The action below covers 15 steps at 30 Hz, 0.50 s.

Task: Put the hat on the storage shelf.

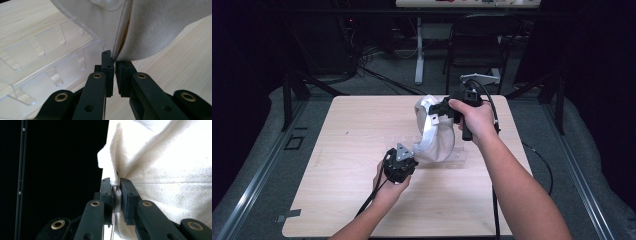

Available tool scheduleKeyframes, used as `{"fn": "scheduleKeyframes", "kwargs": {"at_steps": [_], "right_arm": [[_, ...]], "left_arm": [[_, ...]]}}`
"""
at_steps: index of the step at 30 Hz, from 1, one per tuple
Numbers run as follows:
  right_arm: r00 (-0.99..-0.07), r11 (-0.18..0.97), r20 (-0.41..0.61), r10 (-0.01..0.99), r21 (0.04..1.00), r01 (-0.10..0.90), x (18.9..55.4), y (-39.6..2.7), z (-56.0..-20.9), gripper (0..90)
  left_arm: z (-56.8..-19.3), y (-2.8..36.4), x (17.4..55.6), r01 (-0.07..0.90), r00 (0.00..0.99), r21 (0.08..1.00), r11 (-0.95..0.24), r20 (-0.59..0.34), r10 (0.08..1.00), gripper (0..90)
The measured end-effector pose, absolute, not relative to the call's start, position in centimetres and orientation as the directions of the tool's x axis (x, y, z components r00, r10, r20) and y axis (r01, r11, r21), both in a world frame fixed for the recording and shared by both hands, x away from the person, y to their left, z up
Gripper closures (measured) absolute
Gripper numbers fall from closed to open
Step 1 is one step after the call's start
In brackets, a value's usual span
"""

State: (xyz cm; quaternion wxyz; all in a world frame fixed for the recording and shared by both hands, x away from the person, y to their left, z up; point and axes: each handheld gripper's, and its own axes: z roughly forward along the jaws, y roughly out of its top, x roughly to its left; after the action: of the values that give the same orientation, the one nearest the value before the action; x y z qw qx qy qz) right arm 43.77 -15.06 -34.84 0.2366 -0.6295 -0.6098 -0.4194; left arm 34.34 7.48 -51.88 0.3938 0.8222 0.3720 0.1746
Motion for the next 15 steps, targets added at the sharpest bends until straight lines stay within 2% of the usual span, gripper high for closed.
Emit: {"fn": "scheduleKeyframes", "kwargs": {"at_steps": [9,15], "right_arm": [[-0.087,-0.142,0.805,0.587,0.208,0.968,43.8,-15.5,-35.6,81.6],[-0.081,-0.148,0.798,0.597,0.209,0.967,43.9,-15.8,-36.4,81.6]], "left_arm": [[-52.2,7.6,35.3,0.557,0.651,0.705,-0.439,-0.041,0.758,86.1],[-52.5,7.4,35.2,0.54,0.655,0.715,-0.444,-0.026,0.755,85.7]]}}
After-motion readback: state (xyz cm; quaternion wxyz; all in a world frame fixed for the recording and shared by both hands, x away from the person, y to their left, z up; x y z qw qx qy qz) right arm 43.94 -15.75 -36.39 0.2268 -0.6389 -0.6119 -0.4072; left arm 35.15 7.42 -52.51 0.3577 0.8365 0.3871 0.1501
